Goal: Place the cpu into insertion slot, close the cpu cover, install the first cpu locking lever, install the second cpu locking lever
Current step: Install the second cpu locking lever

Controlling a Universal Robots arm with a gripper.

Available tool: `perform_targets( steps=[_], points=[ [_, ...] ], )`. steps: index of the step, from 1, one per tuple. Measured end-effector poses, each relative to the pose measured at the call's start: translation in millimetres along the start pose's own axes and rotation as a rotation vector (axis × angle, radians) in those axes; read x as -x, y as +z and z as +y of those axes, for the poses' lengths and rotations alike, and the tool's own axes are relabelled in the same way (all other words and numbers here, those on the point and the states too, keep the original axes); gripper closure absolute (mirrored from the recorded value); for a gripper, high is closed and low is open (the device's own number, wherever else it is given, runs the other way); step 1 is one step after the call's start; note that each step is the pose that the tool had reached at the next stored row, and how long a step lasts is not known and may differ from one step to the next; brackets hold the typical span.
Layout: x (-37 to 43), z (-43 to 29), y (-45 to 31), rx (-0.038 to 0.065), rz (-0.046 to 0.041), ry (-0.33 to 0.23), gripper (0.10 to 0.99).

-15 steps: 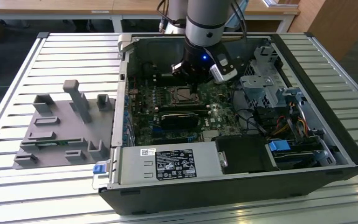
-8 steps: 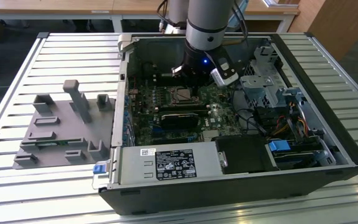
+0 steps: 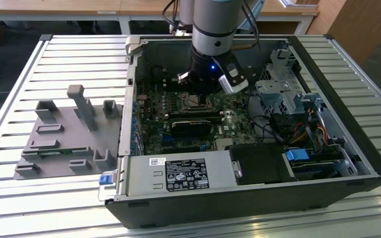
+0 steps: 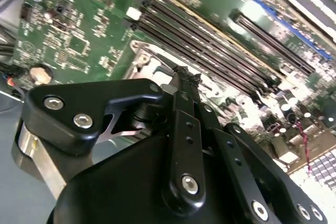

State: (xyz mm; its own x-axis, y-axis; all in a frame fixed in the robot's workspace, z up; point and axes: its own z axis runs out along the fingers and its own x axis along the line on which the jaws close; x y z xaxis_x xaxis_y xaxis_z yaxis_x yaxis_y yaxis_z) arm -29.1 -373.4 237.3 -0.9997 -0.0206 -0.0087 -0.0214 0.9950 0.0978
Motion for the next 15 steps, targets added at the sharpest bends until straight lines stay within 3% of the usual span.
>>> perform_targets(
  steps=[7,12,13,15],
  points=[
    [-18.4,-1.4,1.1,0.0,-0.001,0.0,0.969],
    [-21.8,-2.2,8.9,0.001,-0.0008,0.0,0.969],
    [-22.0,-2.5,9.7,0.003,-0.0008,0.0,0.969],
    [-22.1,-3.7,10.2,0.02,-0.0012,0.0,0.969]
  ],
)
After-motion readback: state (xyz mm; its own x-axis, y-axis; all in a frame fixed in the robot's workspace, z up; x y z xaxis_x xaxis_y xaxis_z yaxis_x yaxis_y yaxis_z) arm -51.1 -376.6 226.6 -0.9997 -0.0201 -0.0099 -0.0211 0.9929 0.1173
